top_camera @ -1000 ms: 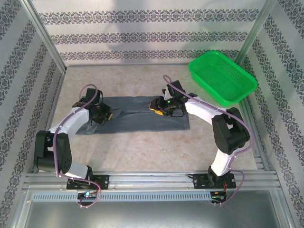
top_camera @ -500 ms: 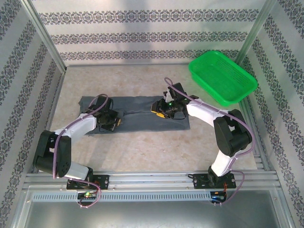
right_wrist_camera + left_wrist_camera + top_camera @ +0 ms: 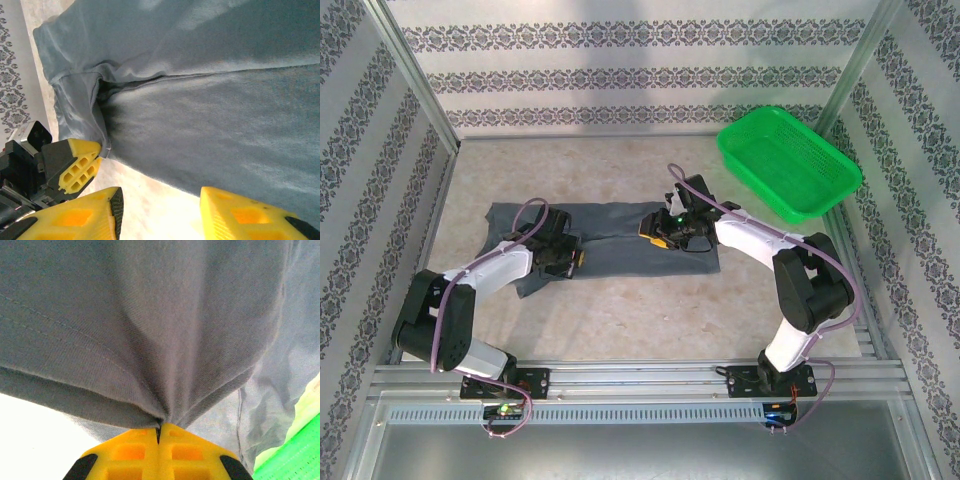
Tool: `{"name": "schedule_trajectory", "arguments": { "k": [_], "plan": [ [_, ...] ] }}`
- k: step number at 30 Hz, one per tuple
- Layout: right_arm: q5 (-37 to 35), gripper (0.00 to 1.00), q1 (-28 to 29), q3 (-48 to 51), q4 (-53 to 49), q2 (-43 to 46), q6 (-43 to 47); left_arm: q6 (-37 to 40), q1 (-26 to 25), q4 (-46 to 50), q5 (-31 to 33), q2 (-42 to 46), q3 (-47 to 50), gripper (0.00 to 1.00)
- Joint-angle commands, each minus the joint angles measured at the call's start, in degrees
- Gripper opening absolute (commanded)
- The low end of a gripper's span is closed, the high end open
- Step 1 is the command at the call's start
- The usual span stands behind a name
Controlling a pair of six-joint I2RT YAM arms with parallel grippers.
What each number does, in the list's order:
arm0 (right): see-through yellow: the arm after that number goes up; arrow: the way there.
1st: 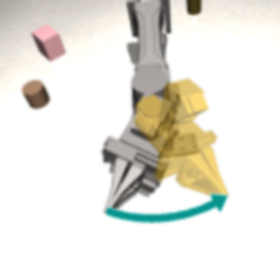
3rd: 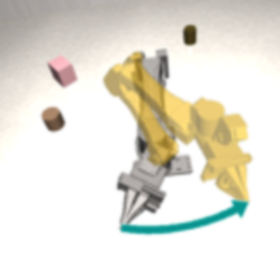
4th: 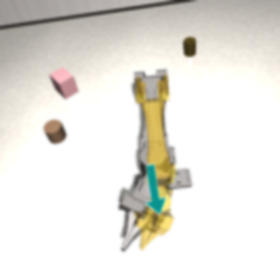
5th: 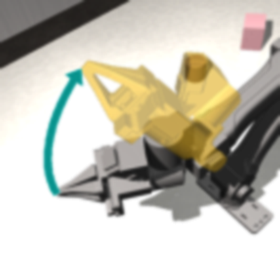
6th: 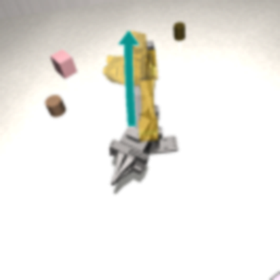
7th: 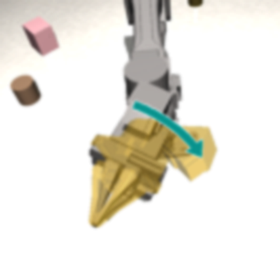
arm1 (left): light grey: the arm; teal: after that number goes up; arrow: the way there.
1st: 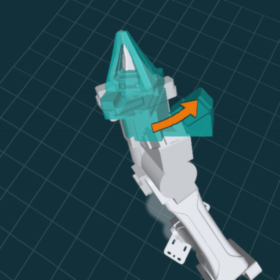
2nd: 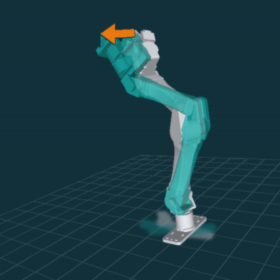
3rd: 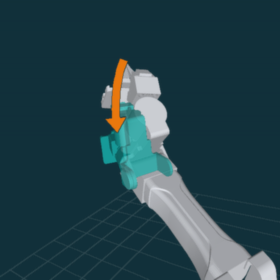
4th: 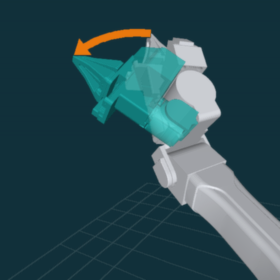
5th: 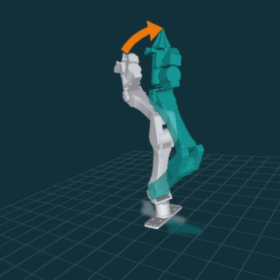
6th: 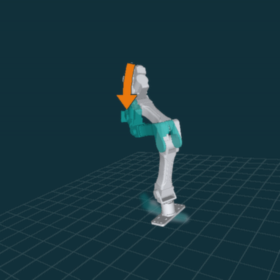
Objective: Fold and stack the t-shirts
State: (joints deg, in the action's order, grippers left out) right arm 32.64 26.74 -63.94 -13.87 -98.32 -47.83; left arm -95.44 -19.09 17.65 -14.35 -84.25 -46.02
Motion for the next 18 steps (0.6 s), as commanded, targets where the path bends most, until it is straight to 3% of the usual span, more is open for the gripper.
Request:
{"name": "schedule_trajectory", "arguments": {
  "k": [1, 4, 6, 8, 14, 18],
  "plan": [
    [0.2, 0.46, -0.3, 0.2, -0.5, 0.2, 0.1, -0.3, -0.7, 5.4, 1.9, -0.6, -2.1, 0.00],
    [0.1, 0.45, -0.3, -0.1, -0.9, -0.2, 0.2, 1.8, -0.8, 8.7, 2.5, -0.3, -2.8, 0.00],
    [0.0, 0.46, -0.3, -0.4, -1.2, -0.2, 0.3, 5.7, -0.4, 9.7, 3.1, 0.5, -3.4, 0.25],
    [-0.1, 0.46, -0.3, -0.6, -1.3, -0.2, 0.5, 11.9, 0.9, 12.7, 4.4, 1.5, -5.8, 0.40],
    [3.1, 0.50, 1.2, -2.2, 2.0, 0.2, 3.5, 38.8, 11.8, 19.2, 9.8, 5.2, -8.9, 0.42],
    [9.9, 0.54, 3.4, -4.6, 8.1, -1.7, 3.6, 48.8, 22.6, 14.7, 9.1, 5.8, -4.0, 0.41]
  ]
}}
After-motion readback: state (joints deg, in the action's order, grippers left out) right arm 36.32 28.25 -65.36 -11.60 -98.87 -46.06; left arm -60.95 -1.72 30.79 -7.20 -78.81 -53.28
